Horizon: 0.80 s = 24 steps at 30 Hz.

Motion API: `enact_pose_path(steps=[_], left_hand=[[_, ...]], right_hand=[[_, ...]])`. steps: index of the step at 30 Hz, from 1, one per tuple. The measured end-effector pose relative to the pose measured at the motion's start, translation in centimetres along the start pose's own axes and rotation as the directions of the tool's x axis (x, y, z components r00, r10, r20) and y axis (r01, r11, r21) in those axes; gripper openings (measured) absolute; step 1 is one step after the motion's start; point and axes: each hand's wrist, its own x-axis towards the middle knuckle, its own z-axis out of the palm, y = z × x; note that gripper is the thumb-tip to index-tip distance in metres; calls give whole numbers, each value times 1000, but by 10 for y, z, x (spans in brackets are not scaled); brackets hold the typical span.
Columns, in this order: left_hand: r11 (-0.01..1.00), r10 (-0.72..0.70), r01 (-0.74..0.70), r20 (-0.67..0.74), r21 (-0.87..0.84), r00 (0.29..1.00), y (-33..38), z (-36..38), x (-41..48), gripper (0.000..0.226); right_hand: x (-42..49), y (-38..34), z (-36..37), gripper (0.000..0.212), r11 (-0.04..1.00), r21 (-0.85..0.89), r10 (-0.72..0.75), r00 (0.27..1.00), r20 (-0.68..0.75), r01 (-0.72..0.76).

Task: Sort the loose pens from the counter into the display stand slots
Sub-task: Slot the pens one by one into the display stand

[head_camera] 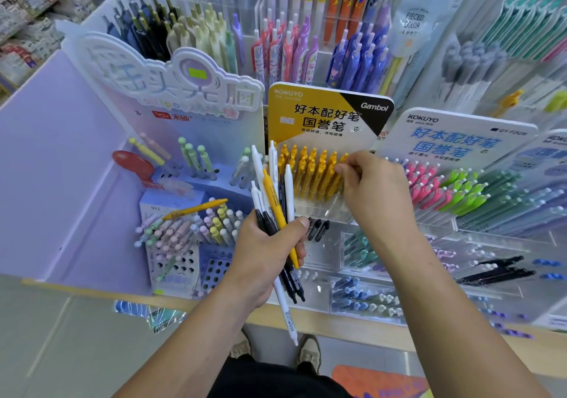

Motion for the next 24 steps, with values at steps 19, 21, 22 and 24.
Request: enact_pose_path(steps=[19,21,22,24], left_hand=[[994,-94,104,210,-37,973,-26,3,-30,14],[990,-118,127,138,-59,983,-31,-2,-31,12],[992,-116,120,95,-41,989,-34,-6,-30,9],[996,-87,86,21,38,996,-38,-15,-30,6]], right_hand=[[-93,-14,0,39,524,676,295,855,427,-518],[-92,-10,-2,29,507,687,392,849,354,-521],[-91,-7,-4,26,478,702,426,839,340,-527],[-91,-2,-12,22,479,690,437,829,348,-542]])
